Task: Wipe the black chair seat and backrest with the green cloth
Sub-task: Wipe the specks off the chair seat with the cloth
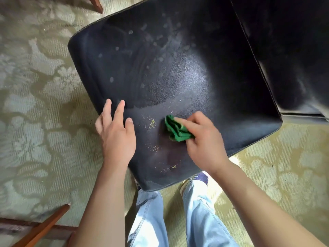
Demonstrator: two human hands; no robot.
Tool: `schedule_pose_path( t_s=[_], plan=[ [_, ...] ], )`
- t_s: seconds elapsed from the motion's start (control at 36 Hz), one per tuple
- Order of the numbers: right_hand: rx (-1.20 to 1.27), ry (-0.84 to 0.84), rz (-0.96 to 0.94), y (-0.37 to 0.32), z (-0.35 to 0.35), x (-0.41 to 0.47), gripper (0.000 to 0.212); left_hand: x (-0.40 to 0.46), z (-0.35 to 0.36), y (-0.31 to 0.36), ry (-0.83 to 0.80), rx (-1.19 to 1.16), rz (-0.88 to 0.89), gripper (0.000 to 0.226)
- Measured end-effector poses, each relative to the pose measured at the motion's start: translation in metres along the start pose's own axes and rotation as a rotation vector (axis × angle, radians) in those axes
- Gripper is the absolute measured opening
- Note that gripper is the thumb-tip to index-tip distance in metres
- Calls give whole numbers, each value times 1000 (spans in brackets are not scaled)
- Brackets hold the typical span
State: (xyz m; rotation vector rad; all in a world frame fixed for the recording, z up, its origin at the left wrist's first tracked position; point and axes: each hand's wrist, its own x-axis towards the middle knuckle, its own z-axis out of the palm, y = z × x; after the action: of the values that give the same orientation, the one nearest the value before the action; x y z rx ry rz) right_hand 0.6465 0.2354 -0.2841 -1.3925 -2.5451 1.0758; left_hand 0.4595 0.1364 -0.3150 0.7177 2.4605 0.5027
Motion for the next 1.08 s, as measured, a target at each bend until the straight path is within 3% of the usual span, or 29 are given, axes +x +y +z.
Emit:
schedule_pose_path(
  t_s=[0.11, 0.19, 0.5, 0.64, 0.78, 0.92, 0.97, 1.08],
  plan=[
    [-25, 213, 159, 15, -20, 25, 62, -1, -1, -7, 18, -44, -36, 51],
    [-66, 282, 231, 24, -25, 36, 60, 0, -2, -10, 23, -44, -47, 50],
    [-164, 222, 236, 15, 4, 57, 55, 7, -3, -5, 76, -35, -80, 46],
    [-207, 72, 96, -6, 15, 66, 56, 8, -2, -10, 40, -64, -77, 50],
    [-261, -186, -122, -33, 34, 38, 52, 13, -6, -11, 22, -106, -79, 53],
    [-167, -410, -225, -41, 36, 17, 51, 19, -12, -13, 23, -93, -51, 51],
    [-90, -371, -216, -42, 24, 23, 60, 20, -14, -12, 25, -90, -45, 50],
    [17, -82, -156, -29, -2, 48, 65, 22, -16, -12, 20, -89, -67, 49]
  ],
)
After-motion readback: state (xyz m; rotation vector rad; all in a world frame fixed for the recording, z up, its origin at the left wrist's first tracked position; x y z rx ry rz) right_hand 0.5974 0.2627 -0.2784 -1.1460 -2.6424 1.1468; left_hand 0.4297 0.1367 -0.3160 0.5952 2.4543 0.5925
